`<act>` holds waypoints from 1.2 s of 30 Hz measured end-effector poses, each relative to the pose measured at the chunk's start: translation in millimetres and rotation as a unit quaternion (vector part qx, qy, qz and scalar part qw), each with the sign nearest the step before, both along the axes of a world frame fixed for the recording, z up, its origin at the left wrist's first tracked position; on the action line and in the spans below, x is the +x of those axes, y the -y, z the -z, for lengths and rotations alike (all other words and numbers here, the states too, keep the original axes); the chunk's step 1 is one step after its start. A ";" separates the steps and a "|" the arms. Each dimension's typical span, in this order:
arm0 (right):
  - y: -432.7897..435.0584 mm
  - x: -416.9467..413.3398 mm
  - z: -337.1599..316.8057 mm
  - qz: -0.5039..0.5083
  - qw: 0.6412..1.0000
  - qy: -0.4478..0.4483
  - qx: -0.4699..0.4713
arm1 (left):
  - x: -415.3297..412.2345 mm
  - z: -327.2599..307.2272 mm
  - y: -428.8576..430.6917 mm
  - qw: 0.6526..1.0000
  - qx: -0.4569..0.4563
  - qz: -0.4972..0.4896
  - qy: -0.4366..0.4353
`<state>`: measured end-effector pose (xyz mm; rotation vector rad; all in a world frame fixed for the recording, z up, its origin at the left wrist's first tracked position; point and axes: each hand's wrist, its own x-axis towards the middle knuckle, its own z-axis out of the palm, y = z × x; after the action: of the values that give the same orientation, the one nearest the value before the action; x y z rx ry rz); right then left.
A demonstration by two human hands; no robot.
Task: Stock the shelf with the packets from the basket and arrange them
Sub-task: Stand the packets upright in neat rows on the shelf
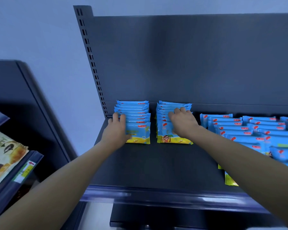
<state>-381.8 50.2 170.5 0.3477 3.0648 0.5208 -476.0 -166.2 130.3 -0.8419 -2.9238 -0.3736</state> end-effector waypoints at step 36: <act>-17.2 13.6 3.9 -0.090 0.995 -0.013 0.037 | 11.6 -12.4 -8.2 0.991 -0.117 -0.016 -0.070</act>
<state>-368.1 67.3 166.5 0.0801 3.1243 0.6436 -464.4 -158.0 142.7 -0.8077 -2.8818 0.0326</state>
